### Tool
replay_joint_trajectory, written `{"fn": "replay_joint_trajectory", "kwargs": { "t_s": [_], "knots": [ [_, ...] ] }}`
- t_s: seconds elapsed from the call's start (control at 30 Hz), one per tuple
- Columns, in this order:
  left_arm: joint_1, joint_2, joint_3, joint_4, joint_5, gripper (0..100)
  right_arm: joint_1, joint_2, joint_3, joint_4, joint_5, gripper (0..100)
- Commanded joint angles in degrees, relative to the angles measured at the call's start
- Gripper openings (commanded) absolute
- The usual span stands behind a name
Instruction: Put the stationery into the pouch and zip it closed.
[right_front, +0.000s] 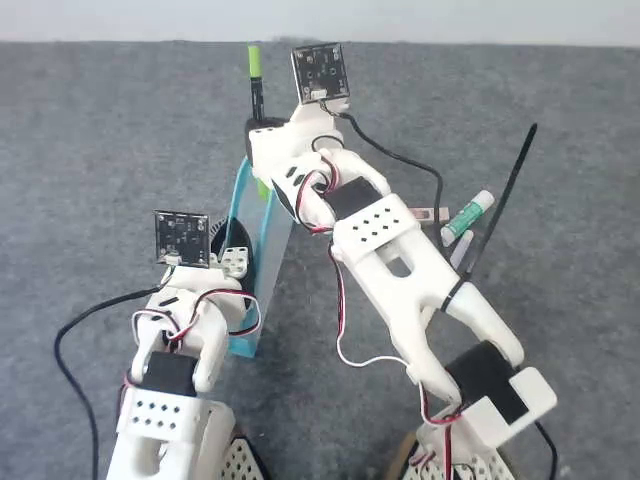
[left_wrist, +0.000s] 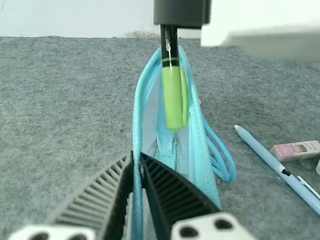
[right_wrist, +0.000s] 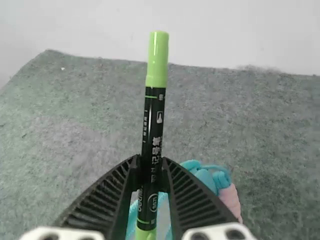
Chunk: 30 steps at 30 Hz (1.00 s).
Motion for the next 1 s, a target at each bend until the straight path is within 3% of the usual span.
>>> {"fn": "replay_joint_trajectory", "kwargs": {
  "t_s": [0.0, 0.2, 0.4, 0.5, 0.73, 0.97],
  "knots": [
    [0.9, 0.4, 1.3, -0.4, 0.9, 1, 0.9, -5.1, -3.1, 3.1, 1.8, 3.9],
    [0.9, 0.4, 1.3, -0.4, 0.9, 1, 0.2, -7.3, -3.1, 6.6, 1.8, 19.6],
    [0.9, 0.4, 1.4, -0.4, 0.9, 1, 0.5, -8.1, -3.3, 6.5, 2.0, 20.1],
    [0.9, 0.4, 1.4, -0.4, 0.9, 1, 2.3, -11.6, -3.1, 8.3, 6.9, 20.1],
    [0.9, 0.5, 1.6, -1.5, 0.9, 1, 5.8, -23.7, -4.0, 32.6, 24.1, 20.1],
    [0.8, 0.5, 2.0, -1.8, 0.9, 1, 16.1, -22.5, -1.6, 55.2, 30.2, 20.5]
  ]
}}
